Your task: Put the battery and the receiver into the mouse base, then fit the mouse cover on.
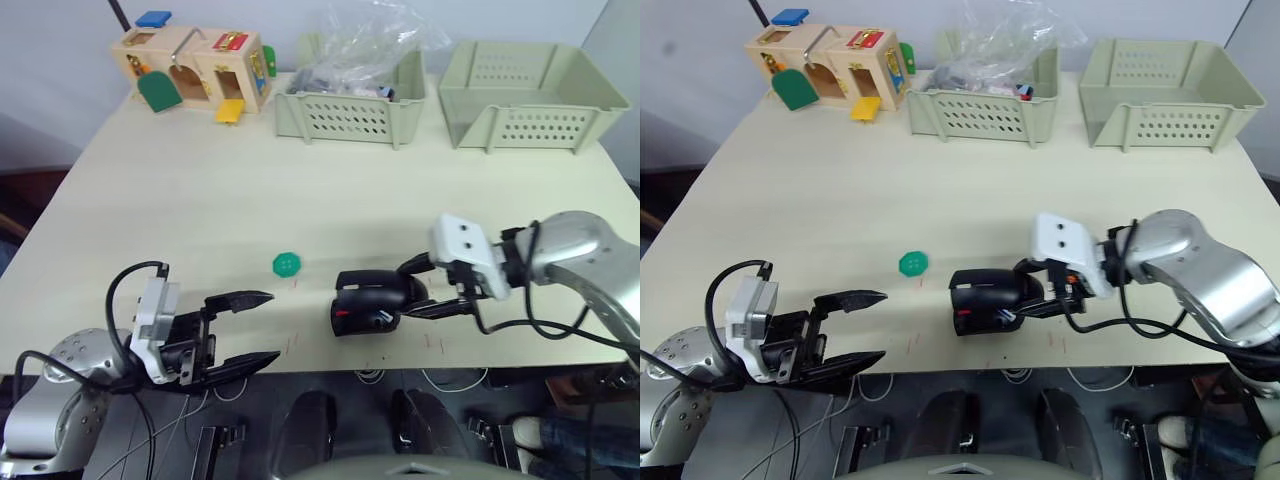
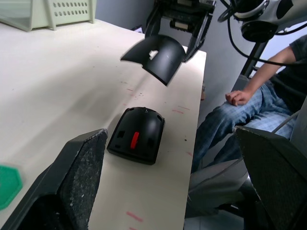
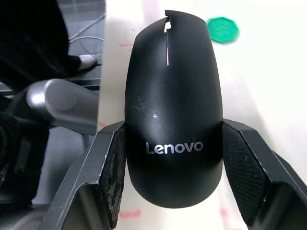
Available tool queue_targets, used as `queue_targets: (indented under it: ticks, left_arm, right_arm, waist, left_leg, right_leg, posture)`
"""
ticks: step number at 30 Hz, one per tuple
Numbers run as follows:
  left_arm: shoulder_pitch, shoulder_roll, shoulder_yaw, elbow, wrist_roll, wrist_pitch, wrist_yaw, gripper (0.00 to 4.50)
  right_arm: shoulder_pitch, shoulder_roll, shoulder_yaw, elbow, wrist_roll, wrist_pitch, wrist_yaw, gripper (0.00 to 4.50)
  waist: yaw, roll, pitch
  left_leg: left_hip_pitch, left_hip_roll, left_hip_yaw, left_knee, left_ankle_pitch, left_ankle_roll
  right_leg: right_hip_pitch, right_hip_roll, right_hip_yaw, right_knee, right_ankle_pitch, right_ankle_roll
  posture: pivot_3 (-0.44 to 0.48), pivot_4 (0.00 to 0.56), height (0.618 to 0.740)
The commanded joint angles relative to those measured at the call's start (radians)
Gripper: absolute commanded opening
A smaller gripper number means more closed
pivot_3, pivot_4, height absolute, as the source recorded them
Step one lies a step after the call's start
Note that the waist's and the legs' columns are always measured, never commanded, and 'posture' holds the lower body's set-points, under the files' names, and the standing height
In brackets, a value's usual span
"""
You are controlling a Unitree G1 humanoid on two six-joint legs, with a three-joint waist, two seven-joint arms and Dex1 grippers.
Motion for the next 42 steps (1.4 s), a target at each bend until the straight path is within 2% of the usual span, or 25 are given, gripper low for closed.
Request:
queue_targets:
  ticks: [1, 10, 42]
  left_arm:
    - [0.026, 0.015, 0.056, 0.015, -0.009, -0.022, -0.035, 4.50]
    - [0.066, 0.007, 0.099, 0.056, 0.013, -0.064, -0.063, 4.50]
    - [0.106, -0.020, 0.094, 0.047, 0.042, -0.093, -0.030, 4.50]
  right_arm:
    - [-0.060, 0.037, 0.091, 0.019, -0.042, 0.000, -0.014, 2.44]
    - [-0.099, 0.052, 0.214, 0.102, -0.128, -0.044, 0.002, 2.44]
    - [-0.082, 0.095, 0.307, 0.189, -0.262, -0.105, 0.052, 2.44]
  waist:
    - [-0.006, 0.000, 0.000]
    - [-0.011, 0.000, 0.000]
    - [-0.018, 0.000, 0.000]
  left_leg:
    - [0.000, 0.000, -0.001, 0.000, 0.000, 0.000]
    - [-0.001, 0.000, -0.001, 0.000, 0.000, 0.000]
    - [-0.001, 0.000, -0.001, 0.000, 0.000, 0.000]
  right_leg:
    - [0.000, 0.000, 0.000, 0.000, 0.000, 0.000]
    - [-0.001, 0.000, -0.001, 0.001, 0.000, 0.000]
    - [-0.001, 0.000, -0.001, 0.001, 0.000, 0.000]
  posture:
    - [0.000, 0.150, 0.740]
    - [0.000, 0.150, 0.740]
    - [0.000, 0.150, 0.740]
